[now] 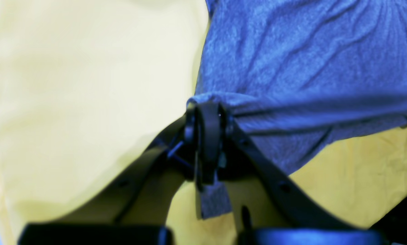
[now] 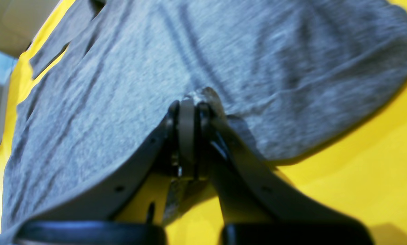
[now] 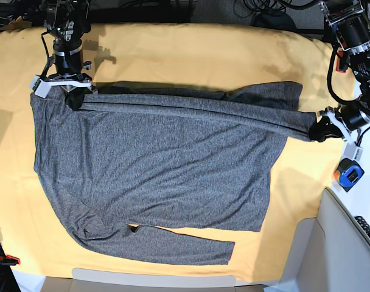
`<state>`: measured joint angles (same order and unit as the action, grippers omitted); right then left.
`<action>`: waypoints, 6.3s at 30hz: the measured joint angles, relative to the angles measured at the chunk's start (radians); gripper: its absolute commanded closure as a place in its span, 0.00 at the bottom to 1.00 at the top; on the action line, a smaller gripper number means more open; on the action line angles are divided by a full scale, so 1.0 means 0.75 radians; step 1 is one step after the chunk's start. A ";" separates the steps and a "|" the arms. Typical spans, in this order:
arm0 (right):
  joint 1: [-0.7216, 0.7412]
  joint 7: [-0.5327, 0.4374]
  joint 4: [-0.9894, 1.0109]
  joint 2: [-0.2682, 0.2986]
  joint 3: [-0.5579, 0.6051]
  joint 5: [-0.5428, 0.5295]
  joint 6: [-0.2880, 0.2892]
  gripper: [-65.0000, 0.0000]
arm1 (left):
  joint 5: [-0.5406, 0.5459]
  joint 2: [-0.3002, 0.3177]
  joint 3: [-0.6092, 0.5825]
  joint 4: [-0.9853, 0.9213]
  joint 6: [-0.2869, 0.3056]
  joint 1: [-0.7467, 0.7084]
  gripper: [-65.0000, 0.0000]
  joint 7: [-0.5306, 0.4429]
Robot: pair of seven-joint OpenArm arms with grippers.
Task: Fold the T-shirt properly
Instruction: 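Pull the gripped shoulder edge taut, spreading grippers apart, then regrip the shoulder corners with both grippers and hold them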
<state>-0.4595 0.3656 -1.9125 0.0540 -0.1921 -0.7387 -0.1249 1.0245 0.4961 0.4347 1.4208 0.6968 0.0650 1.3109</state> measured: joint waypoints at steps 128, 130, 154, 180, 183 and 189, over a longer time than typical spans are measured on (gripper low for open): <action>0.235 0.279 0.389 -0.073 -0.516 -0.479 0.056 0.98 | 0.091 0.036 -0.159 -0.339 -0.039 -0.173 0.62 -0.164; 0.235 0.276 0.389 -0.073 -0.516 -0.479 0.056 0.98 | 0.098 0.048 -0.154 -0.339 -0.051 -0.194 0.62 -0.172; 0.224 0.266 0.389 -0.065 -0.492 -0.464 0.057 1.00 | 0.052 -0.063 -0.261 -0.183 -0.071 -0.174 0.88 -0.078; 0.226 0.516 0.403 0.100 -0.481 -0.505 0.021 1.00 | 0.022 0.007 -0.200 0.008 -0.076 -0.190 1.00 0.006; 0.221 0.517 0.383 0.136 -0.481 -0.488 0.001 1.00 | 0.112 0.007 -0.200 0.008 -0.076 -0.191 1.00 0.007; 0.207 0.525 0.277 0.152 -0.481 -0.278 -0.009 1.00 | 0.186 0.034 -0.200 0.008 -0.076 -0.190 1.00 0.011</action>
<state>-0.3046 0.7597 -1.7050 0.1677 -0.5529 -0.9470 -0.1318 1.1641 0.5217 0.2844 1.4265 0.6395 -0.0776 1.3193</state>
